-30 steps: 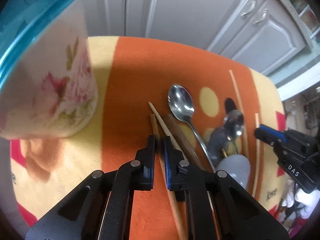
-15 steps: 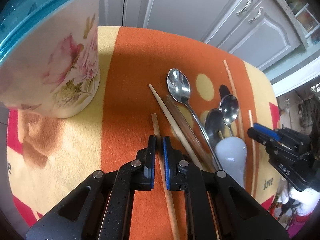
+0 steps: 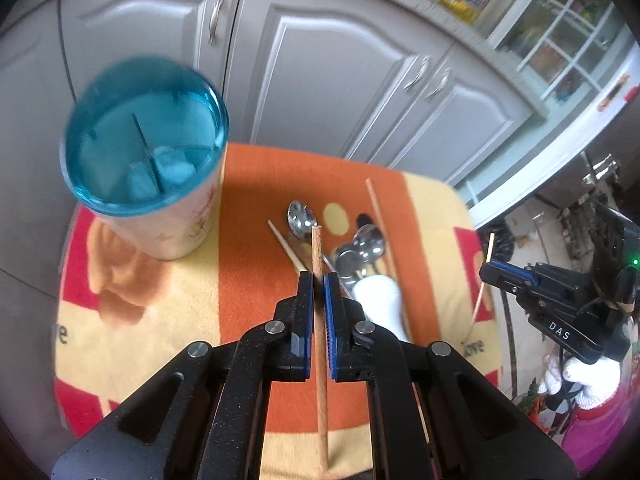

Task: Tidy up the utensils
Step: 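Lift the left gripper's chopstick toward the floral cup while the right gripper carries its chopstick there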

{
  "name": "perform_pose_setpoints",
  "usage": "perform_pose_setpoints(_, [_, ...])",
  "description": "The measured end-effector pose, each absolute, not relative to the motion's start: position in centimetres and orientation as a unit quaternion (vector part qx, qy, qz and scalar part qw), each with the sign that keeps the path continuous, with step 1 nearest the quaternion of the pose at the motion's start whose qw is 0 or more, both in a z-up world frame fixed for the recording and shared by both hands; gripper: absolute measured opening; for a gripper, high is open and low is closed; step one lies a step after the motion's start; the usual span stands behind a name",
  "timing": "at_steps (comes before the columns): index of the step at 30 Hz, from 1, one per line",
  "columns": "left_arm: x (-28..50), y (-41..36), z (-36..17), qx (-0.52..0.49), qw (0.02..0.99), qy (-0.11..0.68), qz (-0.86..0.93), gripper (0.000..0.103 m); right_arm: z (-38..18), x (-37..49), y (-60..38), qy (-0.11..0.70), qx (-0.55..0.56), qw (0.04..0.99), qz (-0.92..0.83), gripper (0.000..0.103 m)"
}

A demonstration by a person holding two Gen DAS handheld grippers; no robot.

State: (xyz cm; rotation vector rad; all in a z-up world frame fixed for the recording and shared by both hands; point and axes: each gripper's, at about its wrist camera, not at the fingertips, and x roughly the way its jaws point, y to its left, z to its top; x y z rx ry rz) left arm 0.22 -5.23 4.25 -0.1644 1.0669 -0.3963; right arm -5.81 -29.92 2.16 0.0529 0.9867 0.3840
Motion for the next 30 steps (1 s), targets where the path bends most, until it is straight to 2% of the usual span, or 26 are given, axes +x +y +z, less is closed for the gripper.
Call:
perform_pose_setpoints(16, [-2.9,-1.4,14.0,-0.1,0.879,0.417,-0.21,0.004,10.9,-8.0,-25.4,0.388,-0.011,0.895,0.218,0.005])
perform_pose_setpoints(24, [-0.8,2.5,21.8,-0.091,0.917,0.349,-0.17,0.004,17.0,-4.3,-20.5,0.321,-0.005,0.907,0.272,0.005])
perform_pose_setpoints(30, [2.6,5.7,24.1,-0.082,0.935,0.324,-0.114,0.004,19.6,0.5,-15.4,0.287,0.002,0.912,0.294,0.005])
